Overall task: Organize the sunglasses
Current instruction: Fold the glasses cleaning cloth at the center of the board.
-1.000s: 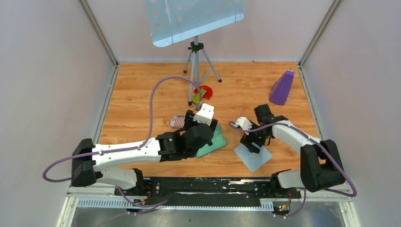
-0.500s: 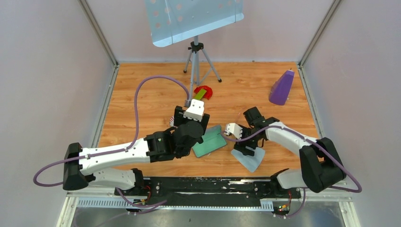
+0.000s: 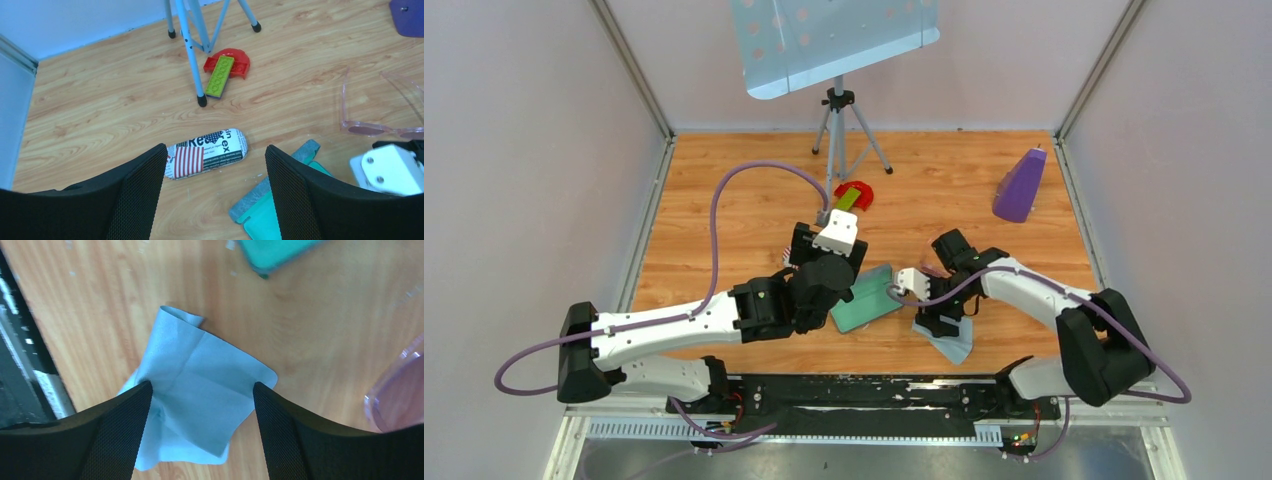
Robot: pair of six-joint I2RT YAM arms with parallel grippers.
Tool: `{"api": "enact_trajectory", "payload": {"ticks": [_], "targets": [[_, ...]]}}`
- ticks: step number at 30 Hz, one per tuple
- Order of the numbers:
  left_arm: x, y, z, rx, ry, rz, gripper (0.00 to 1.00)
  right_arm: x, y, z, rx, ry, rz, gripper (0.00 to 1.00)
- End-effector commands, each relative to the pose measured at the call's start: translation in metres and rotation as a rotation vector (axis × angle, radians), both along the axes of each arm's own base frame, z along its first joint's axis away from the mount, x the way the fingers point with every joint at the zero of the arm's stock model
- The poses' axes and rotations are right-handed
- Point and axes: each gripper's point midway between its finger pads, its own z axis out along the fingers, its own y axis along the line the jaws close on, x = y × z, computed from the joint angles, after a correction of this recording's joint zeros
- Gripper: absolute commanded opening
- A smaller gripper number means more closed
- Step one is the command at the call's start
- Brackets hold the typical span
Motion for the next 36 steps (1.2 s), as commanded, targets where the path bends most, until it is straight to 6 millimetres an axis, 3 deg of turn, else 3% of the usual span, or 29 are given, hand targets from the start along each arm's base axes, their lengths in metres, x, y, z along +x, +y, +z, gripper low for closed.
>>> {"api": "enact_trajectory", "payload": {"ticks": [1,7,13,17,22,27,32,36], "targets": [[0.001,-0.001,0.002,-0.029,-0.006,-0.011,0.76,0.012,-0.014,0.001,-0.011,0.046,-0.09,0.79],[0.001,-0.019,-0.006,0.005,0.002,-0.093,0.77,0.031,-0.019,0.018,0.039,0.02,-0.157,0.79],[0.003,-0.052,-0.016,0.043,0.063,-0.214,0.75,0.023,-0.005,0.085,0.226,-0.03,-0.178,0.82],[0.003,-0.082,-0.029,0.021,0.174,-0.362,0.67,0.019,-0.022,0.11,0.236,-0.146,-0.221,0.81],[-0.012,-0.132,-0.06,0.048,0.281,-0.584,0.58,0.014,-0.064,0.092,0.201,-0.122,-0.34,0.69],[-0.024,-0.187,-0.108,0.134,0.44,-0.759,0.43,0.02,-0.096,0.084,0.291,-0.028,-0.512,0.54],[-0.022,-0.225,-0.152,0.168,0.541,-0.837,0.39,0.025,-0.112,0.062,0.263,0.104,-0.595,0.44],[-0.015,-0.242,-0.178,0.189,0.587,-0.829,0.36,0.025,-0.118,0.056,0.274,0.129,-0.625,0.43]]}}
